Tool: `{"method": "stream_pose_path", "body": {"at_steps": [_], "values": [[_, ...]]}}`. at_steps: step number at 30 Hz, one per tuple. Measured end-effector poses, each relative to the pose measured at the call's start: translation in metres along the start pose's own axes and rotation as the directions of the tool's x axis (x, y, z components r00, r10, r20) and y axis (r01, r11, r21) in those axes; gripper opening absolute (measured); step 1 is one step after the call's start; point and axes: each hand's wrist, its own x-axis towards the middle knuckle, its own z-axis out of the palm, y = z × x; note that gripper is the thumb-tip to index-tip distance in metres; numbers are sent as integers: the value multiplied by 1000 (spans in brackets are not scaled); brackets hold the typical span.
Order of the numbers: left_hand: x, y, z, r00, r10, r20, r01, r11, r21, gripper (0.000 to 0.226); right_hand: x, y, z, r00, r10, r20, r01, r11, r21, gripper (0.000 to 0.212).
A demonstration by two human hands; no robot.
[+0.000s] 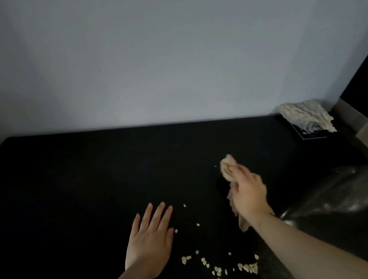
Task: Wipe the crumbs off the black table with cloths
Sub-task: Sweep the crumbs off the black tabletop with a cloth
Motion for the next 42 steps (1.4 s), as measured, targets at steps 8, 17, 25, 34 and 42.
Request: {"method": "stream_pose_path", "body": {"at_steps": [8, 17, 25, 34, 42], "values": [[3, -5, 5, 993, -15, 116, 12, 1000, 23, 57, 51, -5, 18, 967, 230, 107, -210, 963, -171, 55], [6, -3, -5, 997, 42, 68, -46, 998, 54, 90, 0, -7, 21, 859, -395, 326, 408, 913, 31, 47], [-5, -3, -16, 980, 23, 197, -34, 998, 51, 57, -71, -7, 11, 723, -512, 464, 465, 857, 222, 44], [-38, -29, -23, 955, 148, 259, -152, 988, -3, 58, -47, -34, 24, 957, 94, 274, -67, 992, -105, 60], [-41, -29, -16, 969, 100, 225, -112, 993, 41, 60, -64, -57, 39, 843, -406, 353, 425, 905, 25, 49]]}}
